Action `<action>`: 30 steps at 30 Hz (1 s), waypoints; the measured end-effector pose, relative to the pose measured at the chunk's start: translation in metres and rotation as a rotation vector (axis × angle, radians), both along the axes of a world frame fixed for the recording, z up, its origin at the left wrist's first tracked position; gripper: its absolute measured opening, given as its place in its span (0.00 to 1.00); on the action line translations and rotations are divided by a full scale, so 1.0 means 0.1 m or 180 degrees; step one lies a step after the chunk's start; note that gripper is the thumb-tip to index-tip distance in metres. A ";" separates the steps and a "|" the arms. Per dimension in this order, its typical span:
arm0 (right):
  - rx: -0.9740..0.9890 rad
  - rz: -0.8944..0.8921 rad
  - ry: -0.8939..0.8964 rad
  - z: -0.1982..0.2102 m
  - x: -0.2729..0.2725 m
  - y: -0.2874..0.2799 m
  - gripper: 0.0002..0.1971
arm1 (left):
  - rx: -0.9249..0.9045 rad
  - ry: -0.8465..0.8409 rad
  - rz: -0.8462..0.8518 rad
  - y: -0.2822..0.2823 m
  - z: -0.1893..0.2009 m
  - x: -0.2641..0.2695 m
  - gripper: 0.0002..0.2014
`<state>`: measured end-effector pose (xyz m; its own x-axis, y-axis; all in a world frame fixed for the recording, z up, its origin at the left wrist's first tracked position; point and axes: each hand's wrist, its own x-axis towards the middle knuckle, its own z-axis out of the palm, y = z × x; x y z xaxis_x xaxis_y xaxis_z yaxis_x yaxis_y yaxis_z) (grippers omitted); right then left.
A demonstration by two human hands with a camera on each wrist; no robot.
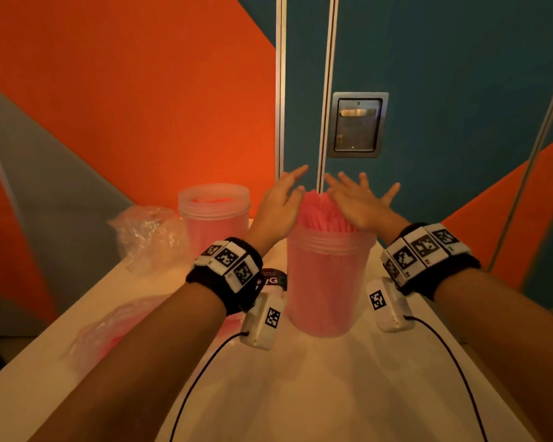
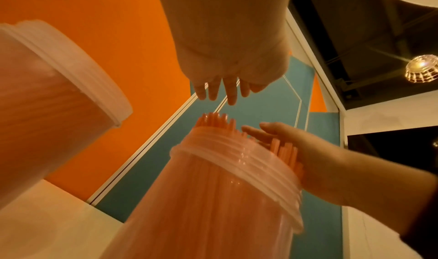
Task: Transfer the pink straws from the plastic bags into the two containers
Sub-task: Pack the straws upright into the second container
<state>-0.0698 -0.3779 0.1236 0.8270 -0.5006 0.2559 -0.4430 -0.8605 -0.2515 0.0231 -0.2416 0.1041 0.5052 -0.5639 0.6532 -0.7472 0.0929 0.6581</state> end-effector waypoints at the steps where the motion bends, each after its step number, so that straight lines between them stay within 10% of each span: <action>1: -0.0027 -0.0001 -0.0389 0.01 -0.01 0.04 0.25 | -0.0103 -0.0015 0.0112 0.10 0.00 0.01 0.18; 8: 0.0658 0.0742 -0.2185 0.08 0.07 0.88 0.09 | 0.1326 0.0335 -0.0180 1.07 -0.21 0.13 0.17; 12: 0.1849 0.1636 -0.0352 -0.21 0.22 1.55 0.12 | 0.2465 0.0398 -0.0133 1.54 -0.54 0.02 0.10; 15: 0.1495 0.1783 0.1122 -0.67 0.46 1.90 0.07 | 0.3343 0.0071 0.0185 1.73 -0.92 0.04 0.10; 23: 0.0244 0.1308 0.1320 -1.52 0.82 1.86 0.15 | 0.3014 -0.0436 0.1377 1.87 -1.60 0.33 0.21; 30: -0.0053 0.1476 0.0879 -1.66 0.99 1.75 0.17 | 0.3733 -0.0123 0.1288 1.77 -1.61 0.63 0.32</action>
<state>0.0291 -0.2028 -0.0426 0.9979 -0.0646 0.0025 -0.0633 -0.9844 -0.1641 0.0859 -0.0643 -0.0572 0.7706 -0.6255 -0.1217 -0.6058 -0.7784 0.1649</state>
